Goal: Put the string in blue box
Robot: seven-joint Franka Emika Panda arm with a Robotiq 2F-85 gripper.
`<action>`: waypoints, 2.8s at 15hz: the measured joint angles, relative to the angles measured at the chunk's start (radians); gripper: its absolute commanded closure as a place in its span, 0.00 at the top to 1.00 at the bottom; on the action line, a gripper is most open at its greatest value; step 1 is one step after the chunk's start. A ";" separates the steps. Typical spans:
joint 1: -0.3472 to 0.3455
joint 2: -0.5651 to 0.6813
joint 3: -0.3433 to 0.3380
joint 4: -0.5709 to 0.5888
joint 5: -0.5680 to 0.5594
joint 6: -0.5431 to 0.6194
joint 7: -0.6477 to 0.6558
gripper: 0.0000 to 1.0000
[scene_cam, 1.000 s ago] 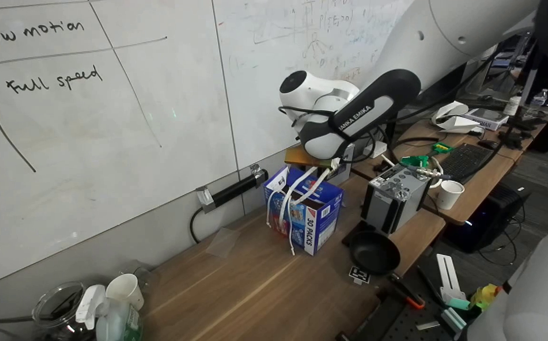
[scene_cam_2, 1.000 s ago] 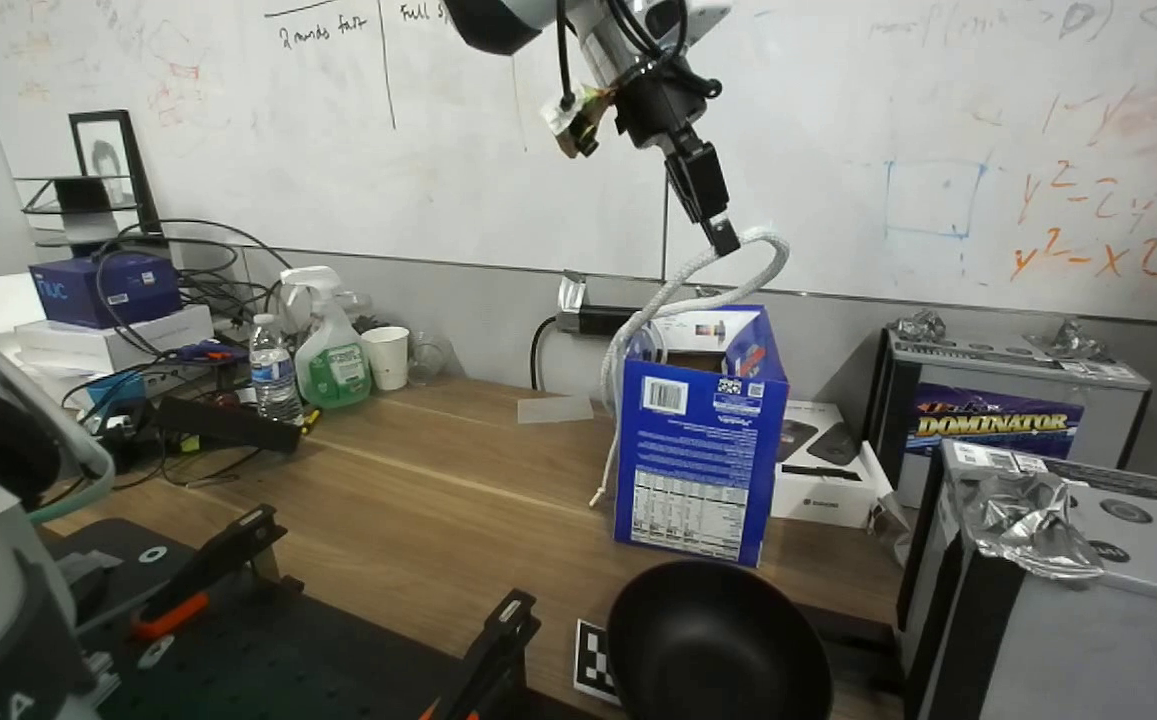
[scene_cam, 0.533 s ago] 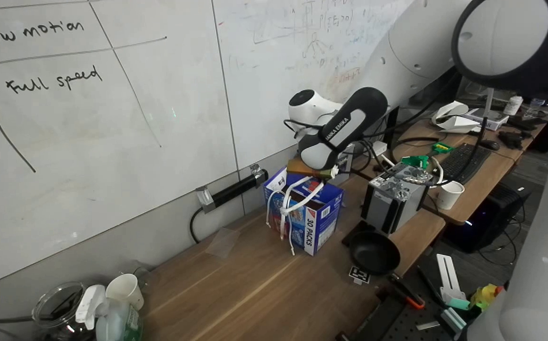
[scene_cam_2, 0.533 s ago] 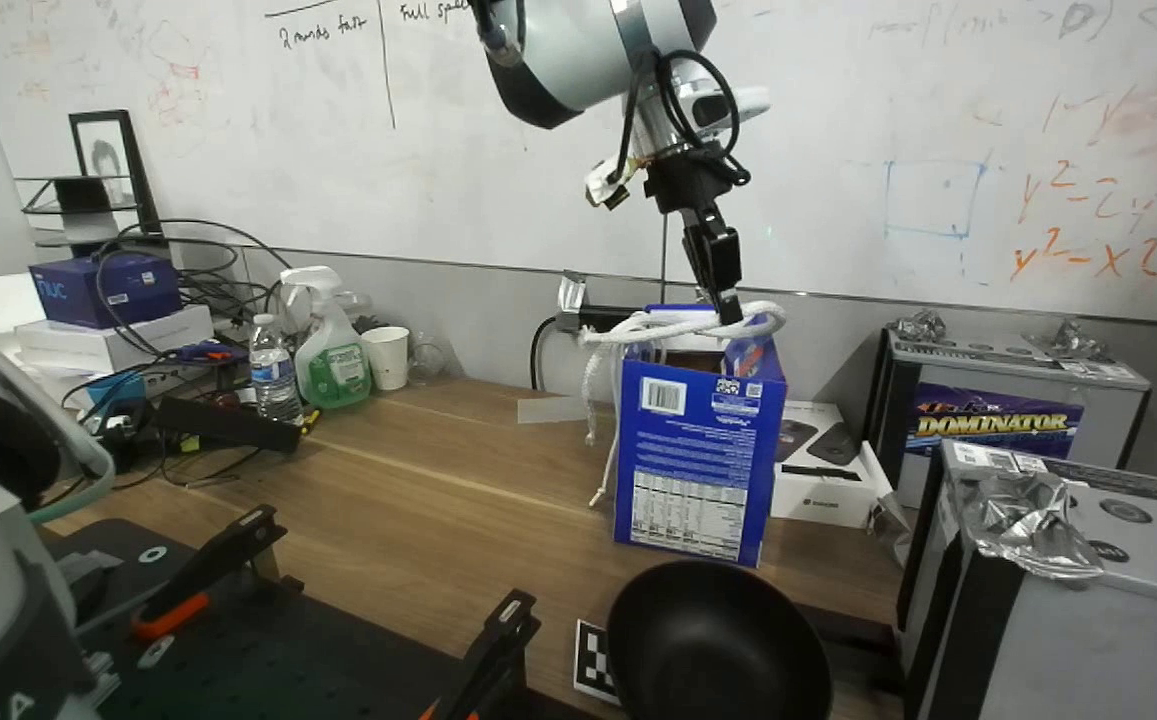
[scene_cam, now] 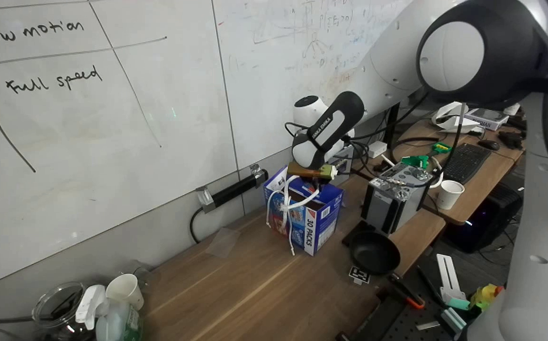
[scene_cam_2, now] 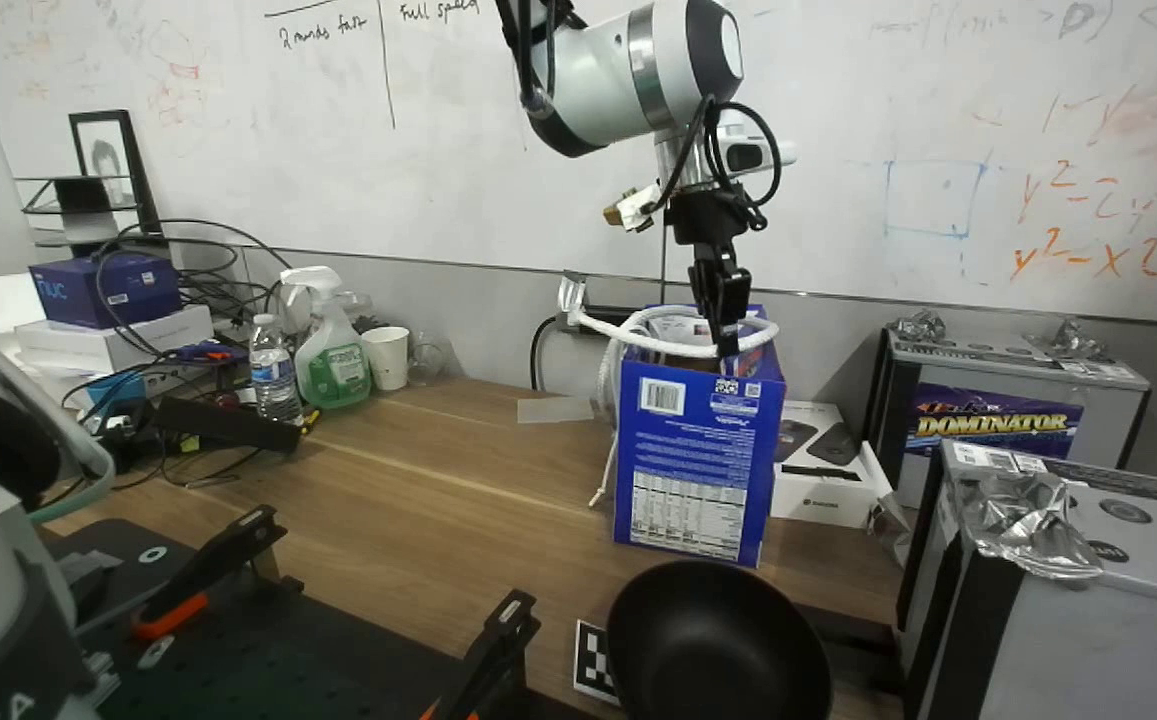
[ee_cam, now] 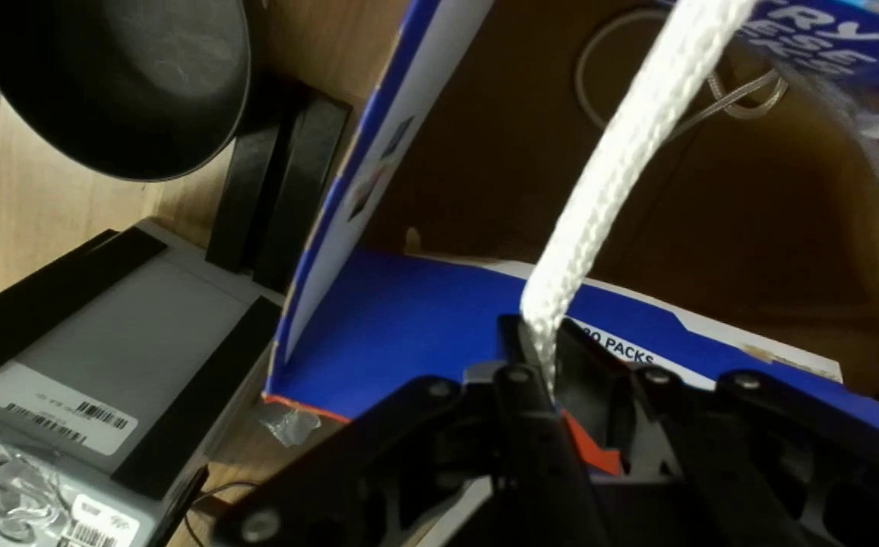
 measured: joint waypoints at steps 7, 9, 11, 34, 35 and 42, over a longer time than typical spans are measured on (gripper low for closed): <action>0.000 0.020 0.019 0.009 0.220 -0.001 -0.259 0.08; 0.001 0.025 0.025 0.010 0.269 -0.005 -0.322 0.08; 0.001 0.030 0.026 0.010 0.297 -0.007 -0.363 0.08; 0.123 -0.129 0.034 0.000 0.295 -0.078 -0.409 1.00; 0.136 -0.145 0.052 -0.008 0.298 -0.085 -0.408 1.00; 0.198 -0.178 0.153 -0.036 0.394 -0.183 -0.350 1.00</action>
